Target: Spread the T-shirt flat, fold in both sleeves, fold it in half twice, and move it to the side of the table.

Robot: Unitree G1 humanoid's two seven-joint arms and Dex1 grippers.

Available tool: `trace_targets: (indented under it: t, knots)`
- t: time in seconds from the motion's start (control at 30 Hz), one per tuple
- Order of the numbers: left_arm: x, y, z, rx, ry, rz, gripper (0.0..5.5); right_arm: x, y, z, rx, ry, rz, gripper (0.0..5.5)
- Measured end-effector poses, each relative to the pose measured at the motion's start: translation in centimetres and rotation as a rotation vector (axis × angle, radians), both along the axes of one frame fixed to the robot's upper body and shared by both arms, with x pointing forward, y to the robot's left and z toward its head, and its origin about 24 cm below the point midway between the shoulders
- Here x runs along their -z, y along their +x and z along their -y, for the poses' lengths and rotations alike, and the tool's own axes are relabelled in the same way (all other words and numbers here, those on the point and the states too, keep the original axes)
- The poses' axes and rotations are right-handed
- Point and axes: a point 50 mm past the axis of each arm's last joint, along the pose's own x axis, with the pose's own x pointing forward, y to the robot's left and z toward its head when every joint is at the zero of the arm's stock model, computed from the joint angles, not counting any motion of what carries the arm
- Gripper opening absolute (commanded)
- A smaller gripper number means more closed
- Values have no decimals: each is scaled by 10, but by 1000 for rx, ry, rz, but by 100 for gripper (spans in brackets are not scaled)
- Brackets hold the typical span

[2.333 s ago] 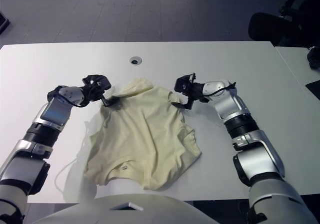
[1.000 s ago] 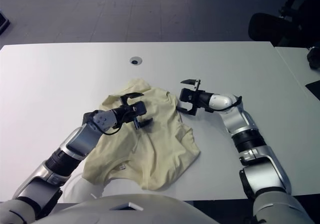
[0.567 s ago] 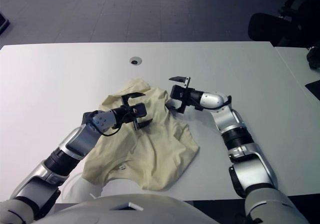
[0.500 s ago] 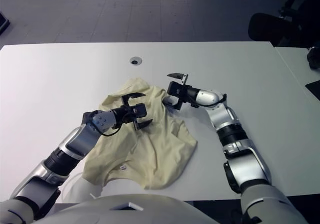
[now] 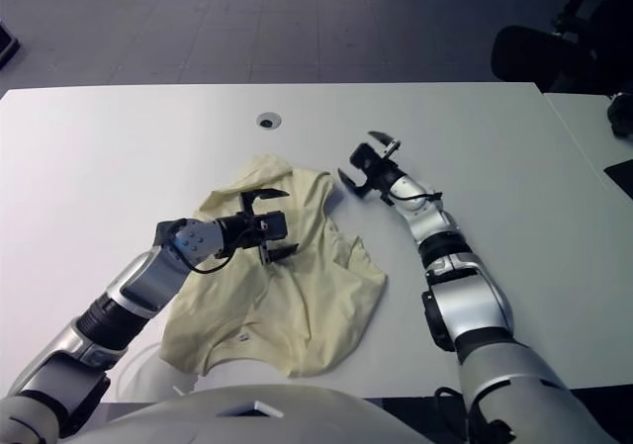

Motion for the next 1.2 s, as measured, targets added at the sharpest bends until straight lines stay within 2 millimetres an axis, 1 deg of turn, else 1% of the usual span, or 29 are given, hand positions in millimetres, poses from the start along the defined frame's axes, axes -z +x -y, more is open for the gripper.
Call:
trace_targets:
  t: [0.03,0.1,0.13,0.17,0.2,0.27,0.3,0.4,0.43,0.53,0.6,0.7,0.73,0.83,0.87,0.97,1.03,1.13,1.2]
  knots:
    - [0,0,0,0,-1,0,540,-11,4,5,32,24,42,538]
    - [0,-1,0,-1,-1,-1,540,-28,9,13,58,37,97,538]
    - [0,-1,0,-2,-2,-2,540,-32,10,15,46,32,106,538]
    - [1,-1,0,-3,-3,-1,540,-33,9,14,20,20,95,538]
    - [1,-1,0,-4,-3,-1,540,-31,8,13,-6,7,78,538]
    - [1,-2,1,-8,-10,-4,540,-19,-2,3,-158,-110,19,538]
    - [1,-2,1,-8,-11,-4,540,-13,-6,2,-203,-145,-6,538]
    - [1,-2,1,-11,-11,-5,540,7,-23,5,-319,-255,-109,538]
    - [1,-2,0,-13,-12,-6,540,10,-26,7,-343,-280,-131,538]
    - [1,-2,-1,-17,-13,-7,540,6,-29,4,-417,-339,-144,538]
    - [1,-1,-1,-17,-13,-7,540,5,-32,-5,-484,-365,-136,538]
    - [1,-1,-1,-18,-13,-8,540,7,-33,-15,-518,-356,-126,538]
    - [1,-1,-1,-18,-13,-8,540,8,-34,-21,-530,-346,-121,538]
    - [1,-1,-1,-14,-12,-8,540,12,-36,-45,-578,-296,-102,538]
    - [1,-1,-1,-12,-12,-8,540,13,-36,-48,-584,-288,-99,538]
    - [1,0,-1,-6,-8,-9,540,14,-34,-49,-556,-267,-95,538]
    - [1,0,-1,-4,-6,-10,540,14,-28,-48,-477,-218,-87,538]
    - [0,1,-1,1,-3,-12,540,9,-12,-40,-285,-138,-47,538]
    - [0,1,-1,5,-2,-13,540,-2,2,-22,-92,-78,9,538]
